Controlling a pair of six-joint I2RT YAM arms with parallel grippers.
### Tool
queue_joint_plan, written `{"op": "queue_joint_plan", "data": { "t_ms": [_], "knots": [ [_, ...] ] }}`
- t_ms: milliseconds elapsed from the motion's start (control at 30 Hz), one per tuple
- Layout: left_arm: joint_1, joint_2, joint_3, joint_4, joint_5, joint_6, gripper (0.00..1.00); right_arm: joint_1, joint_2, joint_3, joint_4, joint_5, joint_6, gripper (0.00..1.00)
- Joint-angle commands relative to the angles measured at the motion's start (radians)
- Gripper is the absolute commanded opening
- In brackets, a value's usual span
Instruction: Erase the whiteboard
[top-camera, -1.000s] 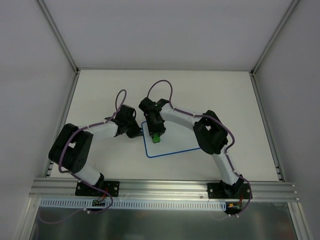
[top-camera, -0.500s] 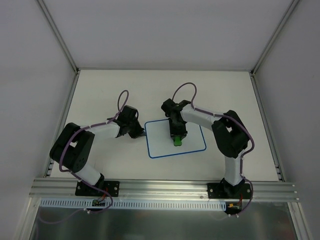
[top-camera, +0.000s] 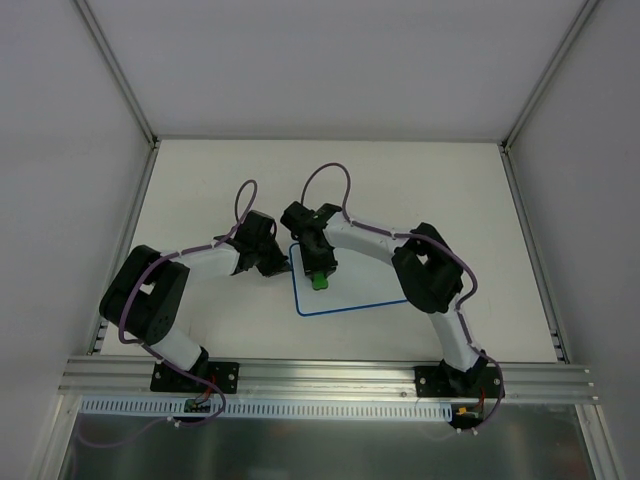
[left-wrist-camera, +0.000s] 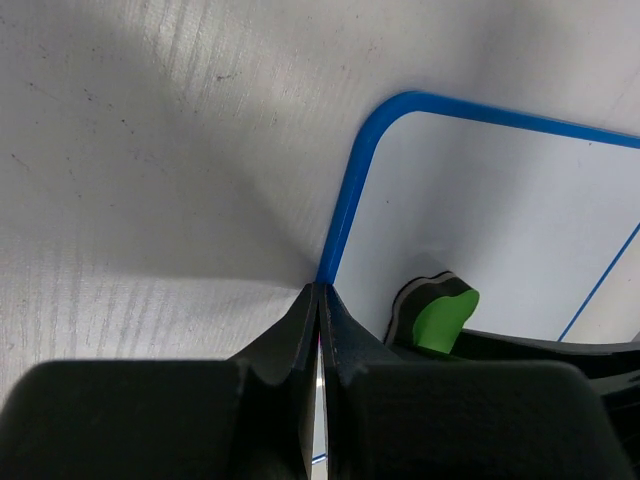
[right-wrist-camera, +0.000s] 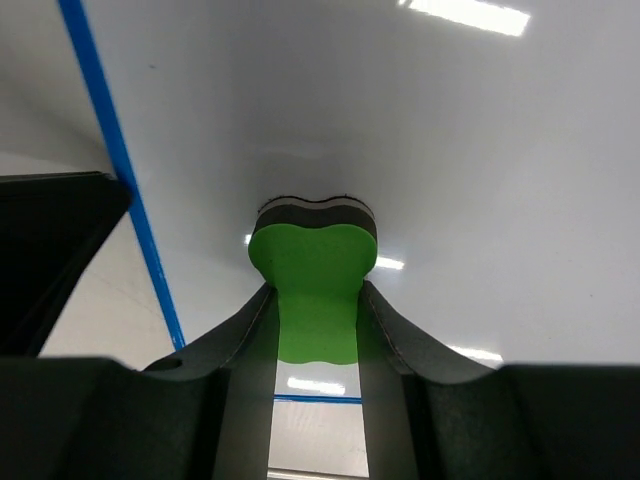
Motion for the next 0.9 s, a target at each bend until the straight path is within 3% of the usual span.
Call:
{"op": "queue_joint_plan", "data": {
  "t_ms": [0,167,333,533,867],
  "knots": [
    [-0.003,0.017,-0.013,-0.034,-0.023,0.007,0.00,0.017,0.078,0.033,0.013,-0.029,0.047,0.00],
    [-0.002,0.010,-0.019,-0.035,-0.040,0.002,0.00,-0.062,0.020,-0.080,0.004,0.024,0.052,0.00],
    [0.000,0.008,-0.019,-0.035,-0.046,-0.002,0.00,-0.232,-0.112,-0.245,0.010,0.121,0.029,0.00],
    [0.004,0.007,-0.025,-0.037,-0.045,-0.005,0.00,-0.401,-0.262,-0.457,0.092,0.083,0.000,0.00],
    [0.010,-0.024,-0.036,-0.038,-0.057,-0.005,0.00,-0.512,-0.405,-0.606,0.123,0.045,0.001,0.00]
  ]
}}
